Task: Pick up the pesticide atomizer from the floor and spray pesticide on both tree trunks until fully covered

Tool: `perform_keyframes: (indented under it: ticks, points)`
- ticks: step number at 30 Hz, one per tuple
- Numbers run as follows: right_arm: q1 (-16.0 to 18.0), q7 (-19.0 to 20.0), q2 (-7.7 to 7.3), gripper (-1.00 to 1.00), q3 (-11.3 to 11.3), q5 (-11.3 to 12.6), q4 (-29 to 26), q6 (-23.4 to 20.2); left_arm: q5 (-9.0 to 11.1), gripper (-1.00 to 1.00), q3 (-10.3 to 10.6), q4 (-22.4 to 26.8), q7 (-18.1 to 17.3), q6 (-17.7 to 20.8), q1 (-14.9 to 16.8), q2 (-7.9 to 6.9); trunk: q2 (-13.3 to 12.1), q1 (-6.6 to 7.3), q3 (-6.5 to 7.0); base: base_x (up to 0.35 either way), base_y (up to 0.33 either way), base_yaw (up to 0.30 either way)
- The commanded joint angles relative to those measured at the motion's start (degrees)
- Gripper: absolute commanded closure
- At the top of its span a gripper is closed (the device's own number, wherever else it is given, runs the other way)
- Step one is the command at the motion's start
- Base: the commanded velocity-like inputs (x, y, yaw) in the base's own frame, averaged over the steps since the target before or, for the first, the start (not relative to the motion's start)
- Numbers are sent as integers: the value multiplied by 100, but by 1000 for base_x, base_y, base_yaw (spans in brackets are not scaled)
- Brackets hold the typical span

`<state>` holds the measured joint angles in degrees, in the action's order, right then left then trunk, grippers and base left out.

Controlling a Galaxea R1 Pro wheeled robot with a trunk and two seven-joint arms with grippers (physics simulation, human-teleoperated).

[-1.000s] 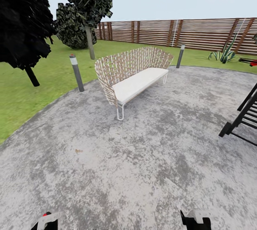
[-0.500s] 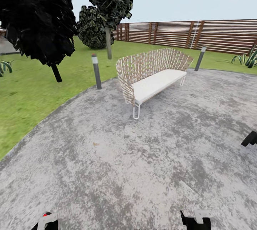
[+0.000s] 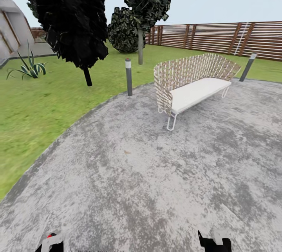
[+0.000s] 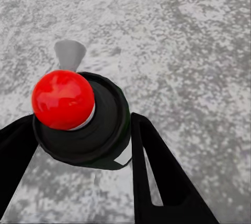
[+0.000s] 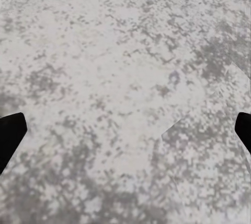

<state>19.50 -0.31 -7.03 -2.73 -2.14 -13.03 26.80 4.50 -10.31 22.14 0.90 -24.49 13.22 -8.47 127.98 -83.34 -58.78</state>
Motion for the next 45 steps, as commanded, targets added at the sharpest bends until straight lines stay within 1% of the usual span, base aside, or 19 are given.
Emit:
perform_keyframes:
  ticks: [1,13,32,40,45]
  points:
    - [1,0,2,-100,-26,-24,3,18,46,100,12,-7,-2,-17,5,-3,2,1,-4,-4,13,279]
    - [1,-3,1,-100,-26,-24,3,18,43,100,9,-18,-2,-12,6,-5,2,1,26,-1,2,270]
    - [1,3,1,-100,-26,-24,11,18,43,100,10,-52,0,4,14,3,2,1,151,0,0,203]
    - [1,1,3,-100,-26,-24,11,18,13,100,20,-52,-10,10,14,11,2,1,205,1,0,191]
    - [1,2,4,-100,-26,-24,11,18,43,100,9,-52,2,14,14,8,2,1,239,176,25,184]
